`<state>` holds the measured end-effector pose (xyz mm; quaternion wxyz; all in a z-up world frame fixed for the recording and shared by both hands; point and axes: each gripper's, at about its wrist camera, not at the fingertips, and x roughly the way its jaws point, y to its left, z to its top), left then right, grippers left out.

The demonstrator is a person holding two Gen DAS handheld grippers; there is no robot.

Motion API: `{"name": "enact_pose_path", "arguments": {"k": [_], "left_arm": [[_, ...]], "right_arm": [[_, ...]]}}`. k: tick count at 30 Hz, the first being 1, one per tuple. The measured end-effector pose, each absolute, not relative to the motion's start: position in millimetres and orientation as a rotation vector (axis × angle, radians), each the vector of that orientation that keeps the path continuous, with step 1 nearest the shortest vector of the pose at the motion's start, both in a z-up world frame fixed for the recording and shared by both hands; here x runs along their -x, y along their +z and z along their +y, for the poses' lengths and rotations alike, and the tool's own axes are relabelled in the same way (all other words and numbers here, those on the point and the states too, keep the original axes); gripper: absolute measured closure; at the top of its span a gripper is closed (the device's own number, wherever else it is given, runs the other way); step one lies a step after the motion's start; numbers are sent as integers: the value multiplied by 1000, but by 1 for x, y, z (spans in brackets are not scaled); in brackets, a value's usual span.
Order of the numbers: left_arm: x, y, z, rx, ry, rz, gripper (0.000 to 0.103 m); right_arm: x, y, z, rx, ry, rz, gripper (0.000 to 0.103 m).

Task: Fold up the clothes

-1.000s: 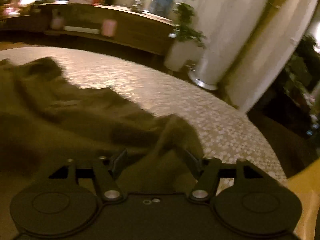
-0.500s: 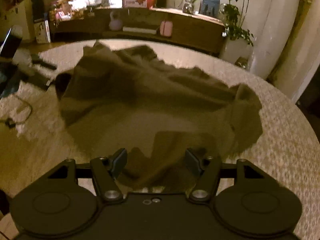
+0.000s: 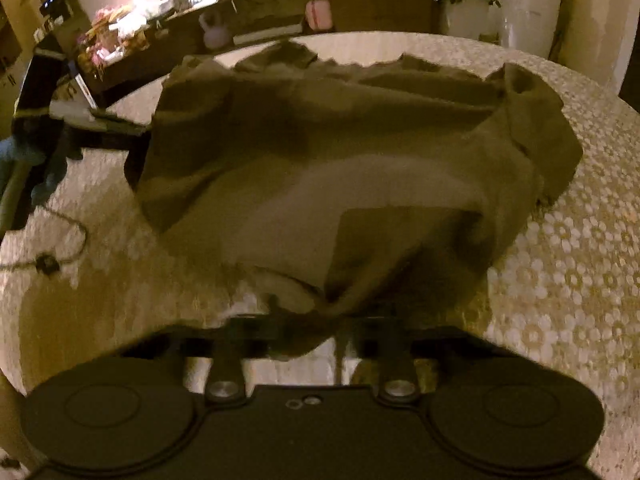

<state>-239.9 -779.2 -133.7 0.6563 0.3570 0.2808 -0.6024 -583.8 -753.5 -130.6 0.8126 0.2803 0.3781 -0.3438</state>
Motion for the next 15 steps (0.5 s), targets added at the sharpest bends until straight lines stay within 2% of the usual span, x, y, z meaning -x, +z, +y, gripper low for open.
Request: {"name": "enact_pose_path", "arguments": {"k": [8, 11, 15], "left_arm": [[215, -96, -809, -666, -1339, 675, 97], [200, -93, -832, -618, -1301, 723, 98], [189, -102, -857, -601, -1267, 771, 98]], "right_arm": [[578, -63, -850, -471, -893, 612, 0], [559, -64, -902, -464, -957, 639, 0], [539, -94, -956, -500, -1026, 732, 0]]}}
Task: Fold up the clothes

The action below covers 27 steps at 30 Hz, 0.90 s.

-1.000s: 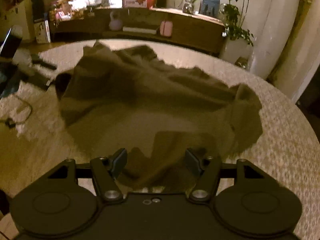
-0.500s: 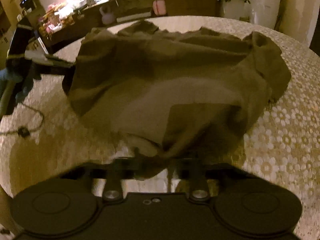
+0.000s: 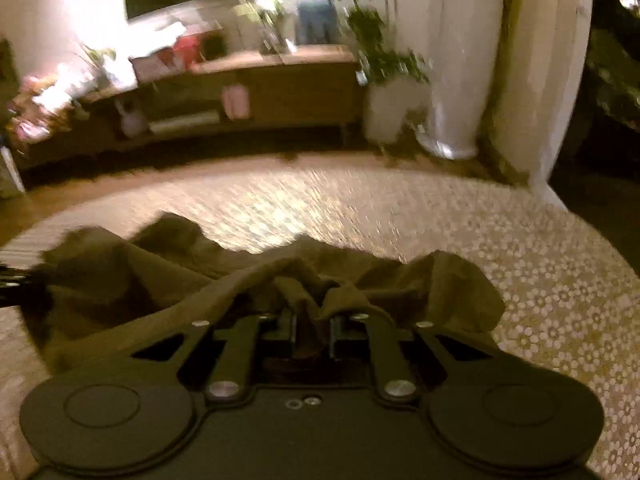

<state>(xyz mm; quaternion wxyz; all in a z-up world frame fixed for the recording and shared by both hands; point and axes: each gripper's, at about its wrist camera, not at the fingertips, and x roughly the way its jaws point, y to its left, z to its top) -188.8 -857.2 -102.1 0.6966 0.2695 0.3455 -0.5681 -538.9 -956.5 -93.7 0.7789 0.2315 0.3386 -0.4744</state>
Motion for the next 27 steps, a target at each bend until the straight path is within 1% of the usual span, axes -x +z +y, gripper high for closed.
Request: {"name": "enact_pose_path", "arguments": {"k": [4, 7, 13, 15, 18, 22, 27], "left_arm": [[189, -117, -869, -622, -1260, 793, 98], [192, -129, -872, -648, -1260, 801, 98], [195, -137, -872, -661, -1272, 807, 98], [196, -136, -873, -663, -1274, 805, 98], [198, -136, -873, -673, -1273, 800, 98], [199, -137, -872, -680, -1269, 803, 98], [202, -137, -871, -693, -1264, 802, 98]], "right_arm": [[532, -132, -984, -567, -1043, 789, 0], [536, -145, -984, -596, -1020, 802, 0], [580, -106, -947, -599, -960, 739, 0], [592, -95, -929, -574, -957, 745, 0], [603, -95, -905, -568, -943, 779, 0], [610, -121, -904, -681, -963, 824, 0], [615, -142, -922, -911, -940, 719, 0]]}}
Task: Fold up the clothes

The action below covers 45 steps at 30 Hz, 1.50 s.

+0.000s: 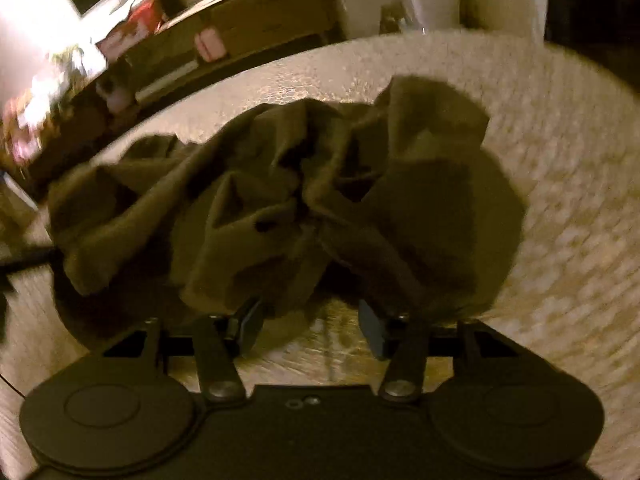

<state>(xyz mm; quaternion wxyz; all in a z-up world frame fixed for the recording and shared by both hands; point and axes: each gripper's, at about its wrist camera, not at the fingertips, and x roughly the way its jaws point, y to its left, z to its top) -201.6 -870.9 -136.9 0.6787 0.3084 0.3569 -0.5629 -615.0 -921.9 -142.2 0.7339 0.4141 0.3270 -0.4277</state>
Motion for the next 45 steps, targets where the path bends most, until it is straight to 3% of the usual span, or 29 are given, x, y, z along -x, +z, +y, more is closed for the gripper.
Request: {"name": "enact_pose_path", "arguments": {"k": [7, 12, 26, 35, 45], "left_arm": [[204, -135, -865, -695, -1262, 800, 98], [207, -125, -843, -684, -1259, 774, 98], [257, -67, -683, -634, -1361, 784, 98], [310, -92, -583, -662, -1429, 862, 98], [323, -127, -530, -666, -1434, 959, 99]], "right_arm": [[601, -149, -921, -910, -954, 727, 0], [599, -123, -895, -748, -941, 728, 0], [636, -27, -780, -534, -923, 700, 0], [651, -52, -693, -528, -872, 854, 0], [647, -93, -658, -576, -827, 936, 0]]}}
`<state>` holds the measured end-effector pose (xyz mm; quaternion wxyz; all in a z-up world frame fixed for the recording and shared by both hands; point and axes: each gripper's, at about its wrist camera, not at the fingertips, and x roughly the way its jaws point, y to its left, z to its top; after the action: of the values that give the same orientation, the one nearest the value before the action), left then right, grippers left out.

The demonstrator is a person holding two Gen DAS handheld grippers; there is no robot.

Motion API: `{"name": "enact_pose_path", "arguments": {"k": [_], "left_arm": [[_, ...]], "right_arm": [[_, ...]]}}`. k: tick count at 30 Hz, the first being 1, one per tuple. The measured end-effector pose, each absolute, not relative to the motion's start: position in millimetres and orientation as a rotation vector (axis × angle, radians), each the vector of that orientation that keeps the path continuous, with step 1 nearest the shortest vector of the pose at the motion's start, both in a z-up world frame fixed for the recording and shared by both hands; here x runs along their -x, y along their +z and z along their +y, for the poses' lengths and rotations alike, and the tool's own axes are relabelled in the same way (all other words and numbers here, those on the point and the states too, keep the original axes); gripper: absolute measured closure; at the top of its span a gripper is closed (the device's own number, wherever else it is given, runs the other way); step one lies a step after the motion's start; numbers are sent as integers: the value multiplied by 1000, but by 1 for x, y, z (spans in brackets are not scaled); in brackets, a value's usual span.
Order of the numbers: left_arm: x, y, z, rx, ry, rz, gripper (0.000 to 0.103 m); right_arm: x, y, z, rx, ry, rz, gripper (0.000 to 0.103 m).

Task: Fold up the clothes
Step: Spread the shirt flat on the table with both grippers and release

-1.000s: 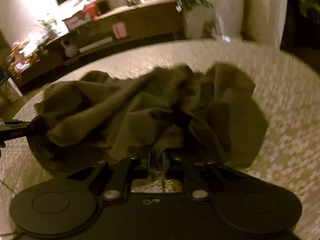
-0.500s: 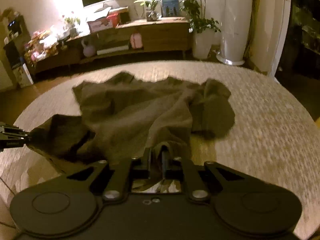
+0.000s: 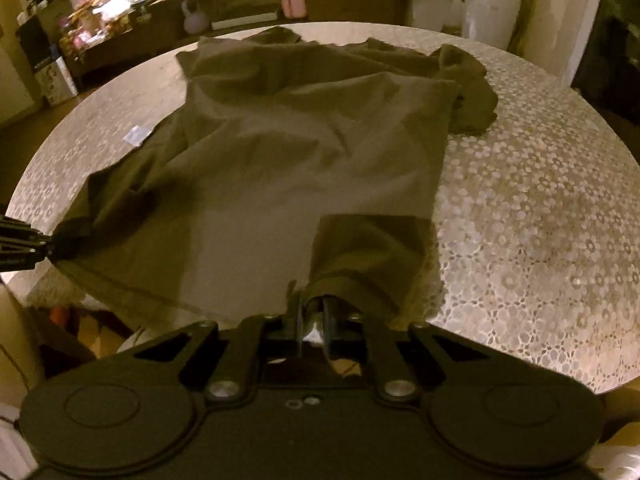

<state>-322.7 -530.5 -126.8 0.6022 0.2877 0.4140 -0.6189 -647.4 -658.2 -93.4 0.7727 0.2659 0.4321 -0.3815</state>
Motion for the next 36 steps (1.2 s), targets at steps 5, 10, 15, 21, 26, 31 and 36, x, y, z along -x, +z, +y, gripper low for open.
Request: {"name": "enact_pose_path", "arguments": {"k": [5, 10, 15, 21, 26, 31, 36], "left_arm": [[321, -131, -513, -679, -1475, 933, 98], [307, -131, -508, -678, -1459, 938, 80], [285, -122, -496, -667, -1402, 883, 25], [266, -121, -509, -604, -1354, 929, 25], [248, -124, -536, -489, -1333, 1051, 25], [249, -142, -550, -490, -1313, 1147, 25], [265, -148, -547, -640, -1272, 1029, 26]], "right_arm": [[654, -89, -664, -585, -805, 925, 0], [683, -89, -677, -643, -829, 881, 0], [710, -99, -698, -695, -915, 854, 0], [741, -121, -714, -808, -1035, 805, 0], [765, -137, -725, -925, -1090, 745, 0], [748, -159, -728, -975, -1011, 765, 0], [718, -169, -724, -943, -953, 817, 0]]}}
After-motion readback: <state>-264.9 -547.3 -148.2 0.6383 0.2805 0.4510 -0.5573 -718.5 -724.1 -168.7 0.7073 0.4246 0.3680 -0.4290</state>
